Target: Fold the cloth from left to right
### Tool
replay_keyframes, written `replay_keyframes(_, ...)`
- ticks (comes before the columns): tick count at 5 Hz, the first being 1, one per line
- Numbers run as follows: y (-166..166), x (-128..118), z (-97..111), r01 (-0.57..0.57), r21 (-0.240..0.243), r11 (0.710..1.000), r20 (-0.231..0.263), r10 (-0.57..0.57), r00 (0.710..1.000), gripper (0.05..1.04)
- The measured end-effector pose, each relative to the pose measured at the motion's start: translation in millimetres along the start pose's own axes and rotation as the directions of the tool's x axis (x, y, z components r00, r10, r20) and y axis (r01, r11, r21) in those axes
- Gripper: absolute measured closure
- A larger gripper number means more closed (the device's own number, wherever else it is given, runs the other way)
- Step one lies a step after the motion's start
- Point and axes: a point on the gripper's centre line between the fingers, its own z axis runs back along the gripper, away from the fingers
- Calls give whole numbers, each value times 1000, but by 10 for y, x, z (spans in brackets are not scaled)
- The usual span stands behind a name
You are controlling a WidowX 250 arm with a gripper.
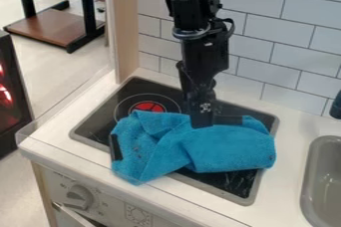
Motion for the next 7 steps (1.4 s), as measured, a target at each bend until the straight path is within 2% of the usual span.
replay_keyframes(1, -31, -30, -72, -7, -20, 1000, -17, 6, 1000, 84)
replay_keyframes(3, 15, -224, -207, -131, 65, 989, -70, 135, 988, 84)
replay_keyframes(4, 88, -390, -30, -340, 164, 926, -60, 353, 934, 84)
replay_keyframes(5, 205, -710, 53, -571, 158, 806, -7, 579, 815, 84)
replay_keyframes(6, 239, -899, 135, -678, 168, 716, 35, 683, 730, 84)
replay_keyframes(7, 269, -1122, 121, -740, 177, 649, 39, 747, 664, 84)
